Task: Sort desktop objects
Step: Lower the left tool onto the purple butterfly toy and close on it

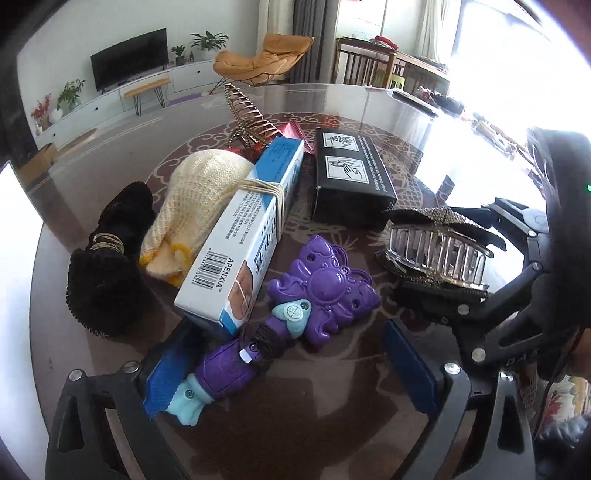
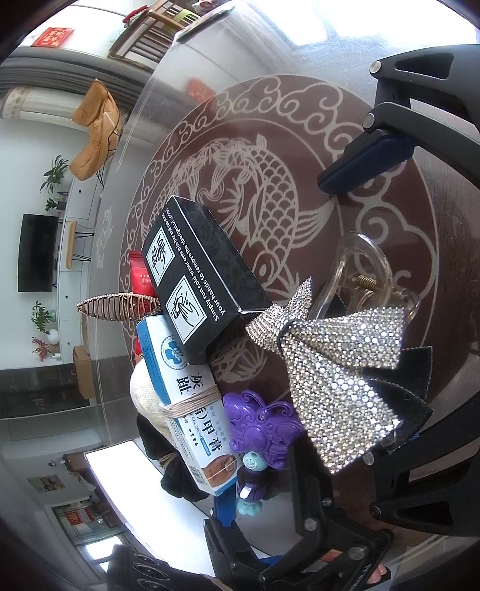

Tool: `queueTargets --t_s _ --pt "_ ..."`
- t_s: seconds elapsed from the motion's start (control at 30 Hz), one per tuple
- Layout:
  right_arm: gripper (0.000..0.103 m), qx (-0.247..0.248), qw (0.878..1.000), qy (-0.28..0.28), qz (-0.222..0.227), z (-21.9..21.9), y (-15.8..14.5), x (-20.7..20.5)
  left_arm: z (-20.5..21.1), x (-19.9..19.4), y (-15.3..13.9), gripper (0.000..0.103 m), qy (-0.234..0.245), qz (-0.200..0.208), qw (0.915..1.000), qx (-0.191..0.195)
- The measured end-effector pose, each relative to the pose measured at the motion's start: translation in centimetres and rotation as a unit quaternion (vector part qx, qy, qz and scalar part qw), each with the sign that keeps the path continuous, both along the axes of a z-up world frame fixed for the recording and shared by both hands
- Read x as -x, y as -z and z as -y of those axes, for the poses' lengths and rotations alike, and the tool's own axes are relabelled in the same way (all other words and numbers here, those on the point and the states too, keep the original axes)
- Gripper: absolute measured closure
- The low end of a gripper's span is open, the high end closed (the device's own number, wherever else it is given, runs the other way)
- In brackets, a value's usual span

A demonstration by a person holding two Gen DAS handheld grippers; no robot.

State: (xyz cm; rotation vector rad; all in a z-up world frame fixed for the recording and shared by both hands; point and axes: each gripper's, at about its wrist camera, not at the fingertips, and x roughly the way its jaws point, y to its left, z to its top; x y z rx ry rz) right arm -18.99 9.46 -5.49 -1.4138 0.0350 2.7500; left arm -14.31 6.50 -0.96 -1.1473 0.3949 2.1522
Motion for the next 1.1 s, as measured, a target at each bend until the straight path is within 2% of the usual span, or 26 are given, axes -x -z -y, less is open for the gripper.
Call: queueTargets --t_s 0.07,0.1,0.13,0.3,0.47,0.53,0.57,0.6,0.77,0.83,0.93,1.0,1.1 --pt "0.0 0.0 1.0 0.0 0.0 0.0 0.0 0.0 0.5 -1.5 -0.4 0.038 0.014 0.004 0.9999 -0.004" --pt "0.0 -0.001 1.0 0.004 0.0 -0.1 0.0 0.0 1.1 -2.1 -0.7 0.046 0.022 0.015 0.9995 -0.018" --pt "0.0 0.0 1.0 0.005 -0.001 -0.1 0.0 0.0 1.8 -2.7 -0.8 0.049 0.025 0.029 0.9989 -0.026" --pt "0.0 -0.001 1.0 0.007 -0.001 -0.2 -0.1 -0.2 4.4 -5.3 -1.2 0.051 0.03 0.041 0.9983 -0.027" --pt "0.0 -0.001 1.0 0.007 -0.001 -0.2 -0.1 -0.2 3.3 -6.5 -1.0 0.05 0.026 0.028 0.9992 -0.016" --pt "0.0 -0.001 1.0 0.007 -0.001 -0.2 -0.1 -0.2 2.4 -6.7 -0.9 0.051 0.004 0.012 0.9999 -0.001" --pt "0.0 -0.001 1.0 0.007 -0.001 -0.2 -0.1 -0.2 2.0 -6.8 -0.9 0.064 -0.01 0.006 0.9999 0.005" --pt "0.0 -0.001 1.0 0.007 -0.001 -0.2 -0.1 -0.2 1.6 -6.9 -1.0 0.082 -0.023 0.002 0.9997 0.01" --pt "0.0 -0.001 1.0 0.007 -0.001 -0.2 -0.1 -0.2 2.4 -9.4 -0.8 0.082 -0.076 -0.003 0.9971 0.008" --pt "0.0 -0.001 1.0 0.007 -0.001 -0.2 -0.1 -0.2 4.2 -10.6 -0.8 0.082 -0.129 -0.001 0.9917 0.007" --pt "0.0 -0.001 1.0 0.007 -0.001 -0.2 -0.1 -0.2 8.0 -11.6 -0.5 0.082 -0.241 0.007 0.9702 -0.021" --pt "0.0 -0.001 1.0 0.007 -0.001 -0.2 -0.1 -0.2 9.3 -12.0 -0.4 0.082 -0.272 0.011 0.9613 -0.041" --pt "0.0 -0.001 1.0 0.008 -0.001 -0.2 -0.1 -0.2 9.1 -12.1 -0.2 0.081 -0.289 -0.003 0.9569 -0.03"
